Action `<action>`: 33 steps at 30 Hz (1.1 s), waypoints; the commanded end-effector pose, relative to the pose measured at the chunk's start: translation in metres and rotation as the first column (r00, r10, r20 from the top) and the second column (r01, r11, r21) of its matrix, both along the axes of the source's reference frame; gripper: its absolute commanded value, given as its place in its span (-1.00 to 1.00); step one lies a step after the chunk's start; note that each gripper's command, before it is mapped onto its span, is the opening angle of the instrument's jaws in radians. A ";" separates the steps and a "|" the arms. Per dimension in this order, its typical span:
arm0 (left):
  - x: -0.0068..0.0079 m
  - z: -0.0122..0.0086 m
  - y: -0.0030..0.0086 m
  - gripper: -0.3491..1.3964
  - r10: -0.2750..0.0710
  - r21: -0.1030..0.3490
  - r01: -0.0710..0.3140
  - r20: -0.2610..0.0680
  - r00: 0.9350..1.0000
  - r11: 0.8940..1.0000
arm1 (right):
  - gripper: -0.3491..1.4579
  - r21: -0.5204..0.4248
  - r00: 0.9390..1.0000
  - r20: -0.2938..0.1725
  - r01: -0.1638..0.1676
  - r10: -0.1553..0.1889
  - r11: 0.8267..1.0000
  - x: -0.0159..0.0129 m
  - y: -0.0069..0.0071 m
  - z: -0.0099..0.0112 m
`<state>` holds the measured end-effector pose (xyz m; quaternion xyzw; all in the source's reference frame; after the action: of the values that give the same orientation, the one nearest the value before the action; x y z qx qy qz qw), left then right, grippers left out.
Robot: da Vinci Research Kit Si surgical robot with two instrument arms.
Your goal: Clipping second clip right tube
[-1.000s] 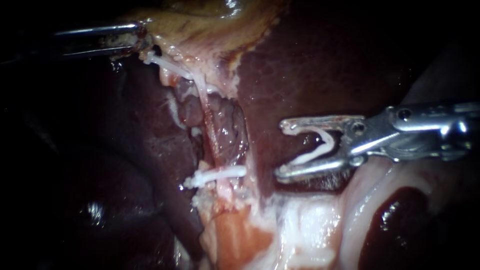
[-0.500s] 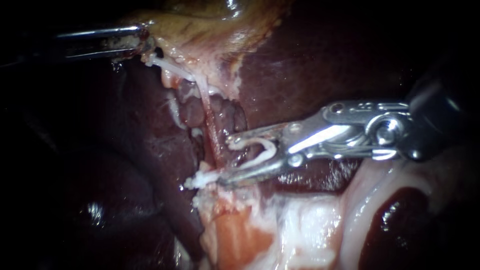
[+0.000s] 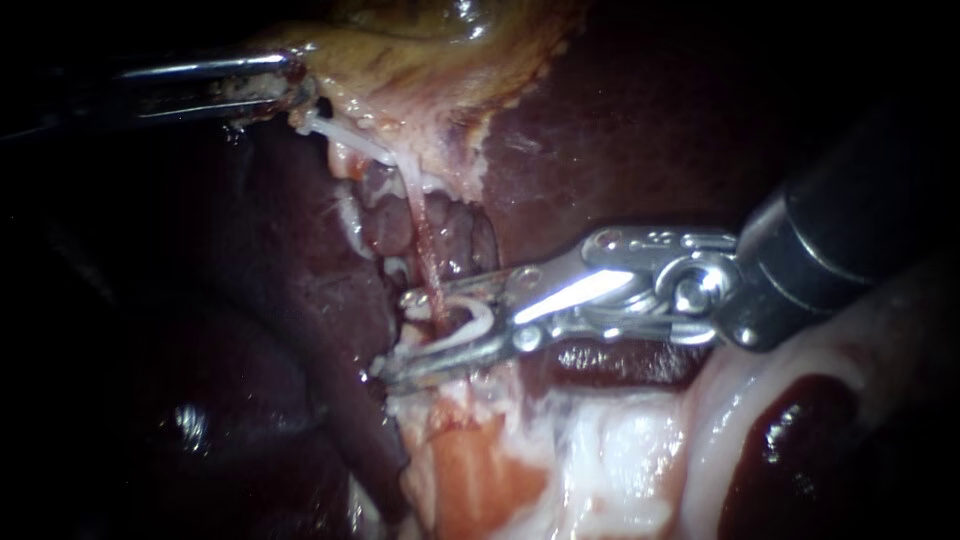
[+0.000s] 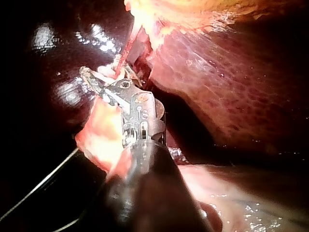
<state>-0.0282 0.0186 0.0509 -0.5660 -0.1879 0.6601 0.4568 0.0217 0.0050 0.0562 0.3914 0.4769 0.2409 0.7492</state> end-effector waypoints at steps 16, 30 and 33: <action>0.0000 0.0000 -0.0001 -1.00 0.000 -0.001 0.000 0.000 1.000 1.000 | -0.07 0.136 0.979 -0.199 0.065 -0.037 0.989 0.0006 -0.0013 -0.0050; 0.0000 0.0001 -0.0001 -1.00 -0.001 -0.001 0.001 -0.001 1.000 1.000 | -0.41 0.135 0.977 -0.210 0.068 -0.039 0.989 -0.0007 -0.0006 -0.0049; -0.0001 0.0001 -0.0001 -1.00 -0.001 -0.001 0.001 -0.001 1.000 1.000 | -0.51 0.135 0.977 -0.210 0.069 -0.039 0.988 -0.0009 -0.0004 -0.0047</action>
<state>-0.0282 0.0185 0.0510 -0.5662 -0.1872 0.6602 0.4566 0.0207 0.0047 0.0515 0.4795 0.5232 0.2112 0.6720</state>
